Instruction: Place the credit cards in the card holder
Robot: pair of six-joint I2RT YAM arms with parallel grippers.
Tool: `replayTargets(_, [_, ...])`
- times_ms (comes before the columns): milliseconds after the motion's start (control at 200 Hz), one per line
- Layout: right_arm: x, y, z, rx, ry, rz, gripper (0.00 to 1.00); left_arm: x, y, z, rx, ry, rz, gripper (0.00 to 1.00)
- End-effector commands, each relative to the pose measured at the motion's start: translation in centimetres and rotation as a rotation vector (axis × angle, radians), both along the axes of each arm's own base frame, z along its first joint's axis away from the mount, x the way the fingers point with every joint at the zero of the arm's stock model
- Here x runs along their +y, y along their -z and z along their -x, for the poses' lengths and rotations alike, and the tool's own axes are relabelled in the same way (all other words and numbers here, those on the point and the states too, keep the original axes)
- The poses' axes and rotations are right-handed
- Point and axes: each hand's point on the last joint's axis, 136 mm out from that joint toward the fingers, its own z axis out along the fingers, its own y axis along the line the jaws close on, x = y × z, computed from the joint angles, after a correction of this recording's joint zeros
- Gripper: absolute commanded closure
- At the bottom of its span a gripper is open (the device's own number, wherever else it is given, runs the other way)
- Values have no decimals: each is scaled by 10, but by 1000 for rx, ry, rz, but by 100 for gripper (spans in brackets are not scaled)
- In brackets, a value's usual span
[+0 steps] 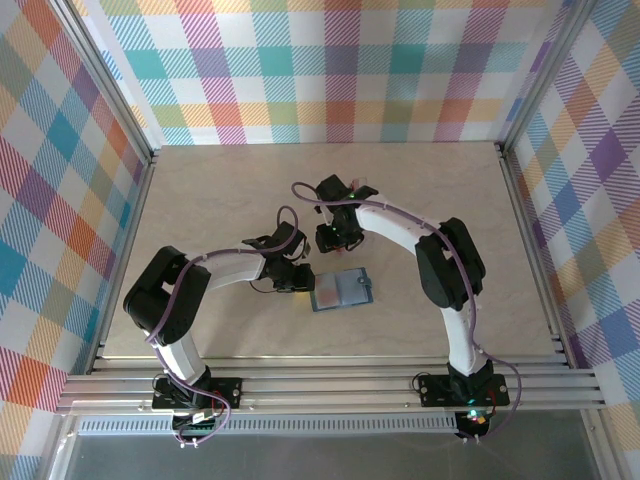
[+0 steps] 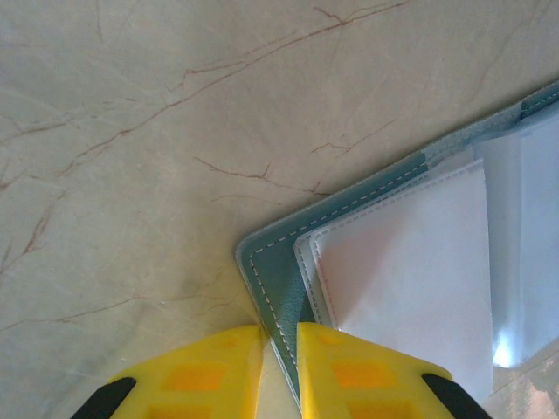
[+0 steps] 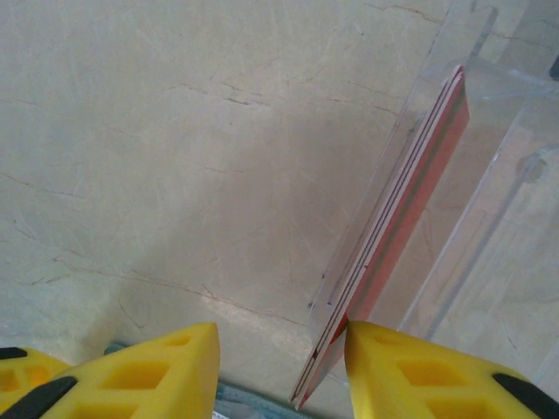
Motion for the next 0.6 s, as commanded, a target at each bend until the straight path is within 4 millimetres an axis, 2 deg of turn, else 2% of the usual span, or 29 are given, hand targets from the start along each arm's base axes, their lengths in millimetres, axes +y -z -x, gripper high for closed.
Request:
replayTargets(0, [5, -23, 3, -11, -5, -73, 59, -3, 9, 12, 23, 32, -11, 80])
replayTargets(200, [5, -28, 3, -6, -1, -111, 59, -4, 10, 12, 27, 32, -9, 80])
replayTargets(600, [1, -23, 2, 5, 13, -106, 72, -4, 10, 13, 31, 35, -5, 80])
